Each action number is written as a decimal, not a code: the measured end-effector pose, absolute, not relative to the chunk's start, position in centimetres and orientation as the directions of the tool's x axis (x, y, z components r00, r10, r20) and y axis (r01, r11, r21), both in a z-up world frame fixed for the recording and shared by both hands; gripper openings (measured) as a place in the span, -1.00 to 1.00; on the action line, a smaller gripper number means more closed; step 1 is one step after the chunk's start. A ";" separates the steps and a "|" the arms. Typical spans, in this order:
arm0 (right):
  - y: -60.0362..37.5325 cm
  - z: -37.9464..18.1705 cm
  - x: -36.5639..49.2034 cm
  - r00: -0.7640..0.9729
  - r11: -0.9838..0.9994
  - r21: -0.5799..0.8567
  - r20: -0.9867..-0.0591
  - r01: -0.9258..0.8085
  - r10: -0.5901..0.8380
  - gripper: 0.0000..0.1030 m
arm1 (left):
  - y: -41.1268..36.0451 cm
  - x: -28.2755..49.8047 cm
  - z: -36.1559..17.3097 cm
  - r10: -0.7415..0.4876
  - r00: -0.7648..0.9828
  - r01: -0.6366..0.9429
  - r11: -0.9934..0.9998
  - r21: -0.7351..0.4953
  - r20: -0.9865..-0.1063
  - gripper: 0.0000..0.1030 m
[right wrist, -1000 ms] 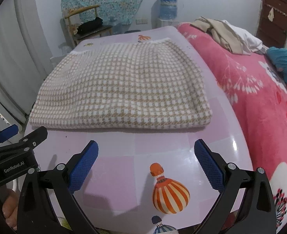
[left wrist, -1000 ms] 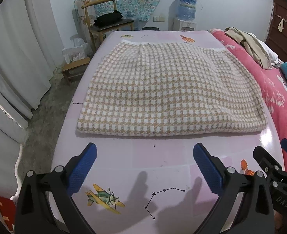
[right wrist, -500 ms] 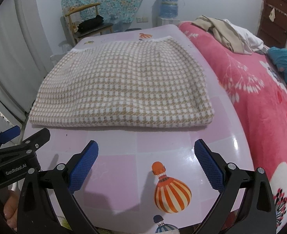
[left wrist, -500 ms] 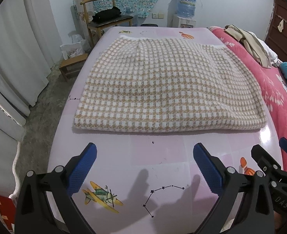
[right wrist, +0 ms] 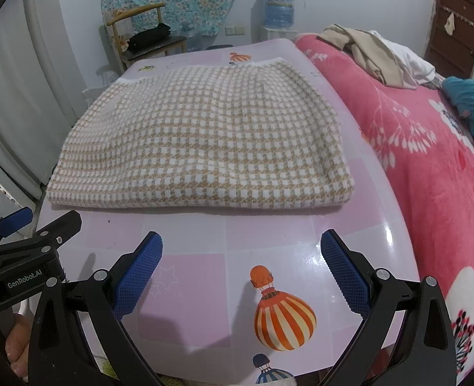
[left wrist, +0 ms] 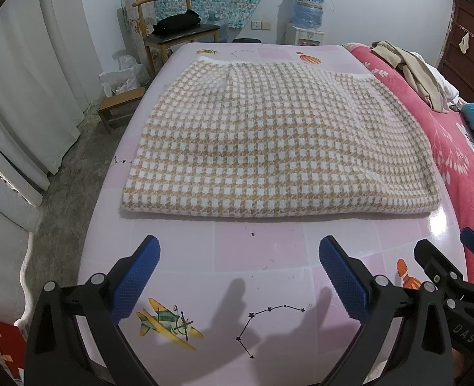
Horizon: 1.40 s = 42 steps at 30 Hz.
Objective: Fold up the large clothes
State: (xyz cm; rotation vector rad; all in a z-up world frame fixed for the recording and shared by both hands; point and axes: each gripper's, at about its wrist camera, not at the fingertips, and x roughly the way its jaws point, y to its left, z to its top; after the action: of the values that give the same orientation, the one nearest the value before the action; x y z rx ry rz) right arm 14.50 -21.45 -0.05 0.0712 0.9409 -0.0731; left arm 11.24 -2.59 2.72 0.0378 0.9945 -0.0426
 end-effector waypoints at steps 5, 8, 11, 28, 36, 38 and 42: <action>-21.5 -0.1 14.4 0.585 0.995 0.029 -0.810 0.096 -0.032 0.84 | -2.6 11.2 2.7 -0.018 0.544 0.052 0.999 0.012 -0.839 0.89; -21.5 -0.1 14.4 0.586 0.995 0.028 -0.810 0.096 -0.033 0.84 | -2.6 11.3 2.7 -0.018 0.543 0.052 0.999 0.012 -0.839 0.89; -21.5 -0.2 14.3 0.584 0.995 0.029 -0.811 0.097 -0.034 0.84 | -2.6 11.3 2.7 -0.019 0.542 0.053 0.999 0.011 -0.840 0.89; -21.4 -0.1 14.3 0.583 0.996 0.026 -0.812 0.090 -0.032 0.84 | -2.5 11.2 2.8 -0.020 0.544 0.053 0.999 0.010 -0.839 0.89; -21.4 -0.1 14.2 0.583 0.996 0.024 -0.812 0.088 -0.032 0.84 | -2.5 11.2 2.9 -0.022 0.546 0.050 0.999 0.007 -0.837 0.89; -21.4 -0.1 14.1 0.584 0.996 0.024 -0.811 0.089 -0.033 0.84 | -2.4 11.2 2.9 -0.023 0.545 0.051 0.999 0.005 -0.838 0.89; -21.4 -0.1 14.1 0.585 0.996 0.023 -0.811 0.088 -0.033 0.84 | -2.4 11.2 3.1 -0.023 0.545 0.050 0.999 0.005 -0.838 0.89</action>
State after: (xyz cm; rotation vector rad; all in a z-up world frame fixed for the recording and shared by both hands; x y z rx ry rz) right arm 14.07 -21.40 -0.10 0.0627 0.9438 -0.0711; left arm 11.19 -2.43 3.06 0.0297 0.9934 -0.0434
